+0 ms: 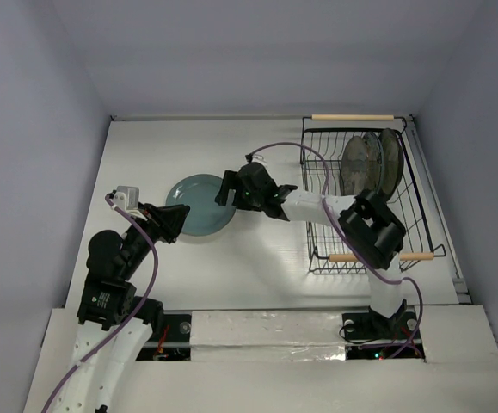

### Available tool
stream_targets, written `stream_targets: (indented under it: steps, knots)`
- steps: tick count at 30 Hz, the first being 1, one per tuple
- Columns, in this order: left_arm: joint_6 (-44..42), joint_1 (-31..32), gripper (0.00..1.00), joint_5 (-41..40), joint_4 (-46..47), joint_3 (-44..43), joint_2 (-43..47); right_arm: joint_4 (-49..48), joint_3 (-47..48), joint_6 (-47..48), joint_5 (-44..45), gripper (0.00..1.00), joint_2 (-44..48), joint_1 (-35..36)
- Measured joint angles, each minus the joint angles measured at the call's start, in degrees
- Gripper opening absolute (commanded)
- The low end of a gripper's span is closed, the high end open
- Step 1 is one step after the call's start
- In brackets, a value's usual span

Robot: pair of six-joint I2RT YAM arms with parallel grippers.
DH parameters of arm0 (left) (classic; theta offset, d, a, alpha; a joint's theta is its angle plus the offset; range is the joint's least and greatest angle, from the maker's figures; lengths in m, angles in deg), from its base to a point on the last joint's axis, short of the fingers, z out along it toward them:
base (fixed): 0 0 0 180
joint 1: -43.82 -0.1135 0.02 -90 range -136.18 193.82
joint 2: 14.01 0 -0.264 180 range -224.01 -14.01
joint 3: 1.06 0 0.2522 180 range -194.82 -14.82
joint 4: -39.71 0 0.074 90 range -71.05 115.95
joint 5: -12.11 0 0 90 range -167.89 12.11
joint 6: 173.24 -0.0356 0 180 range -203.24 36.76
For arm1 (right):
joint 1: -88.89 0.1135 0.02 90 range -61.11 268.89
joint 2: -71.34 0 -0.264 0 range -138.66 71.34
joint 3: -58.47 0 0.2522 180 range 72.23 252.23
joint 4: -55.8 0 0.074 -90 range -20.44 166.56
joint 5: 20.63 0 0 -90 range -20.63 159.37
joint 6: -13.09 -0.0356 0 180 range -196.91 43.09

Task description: Unload the plates from the dish rack

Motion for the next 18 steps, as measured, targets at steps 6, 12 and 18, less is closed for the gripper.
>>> stream_targets:
  steps: [6, 12, 18]
  knots:
    - [0.00, 0.00, 0.15, 0.02, 0.00, 0.00, 0.00, 7.91, -0.59, 5.70, 6.69, 0.82, 5.66, 0.00]
    - [0.00, 0.00, 0.15, 0.02, 0.00, 0.00, 0.00, 12.81, -4.24, 10.97, 16.06, 0.00, 20.33, -0.09]
    - [0.00, 0.00, 0.14, 0.02, 0.00, 0.00, 0.11, 15.91, -7.08, 17.27, 27.19, 0.07, 40.28, -8.74]
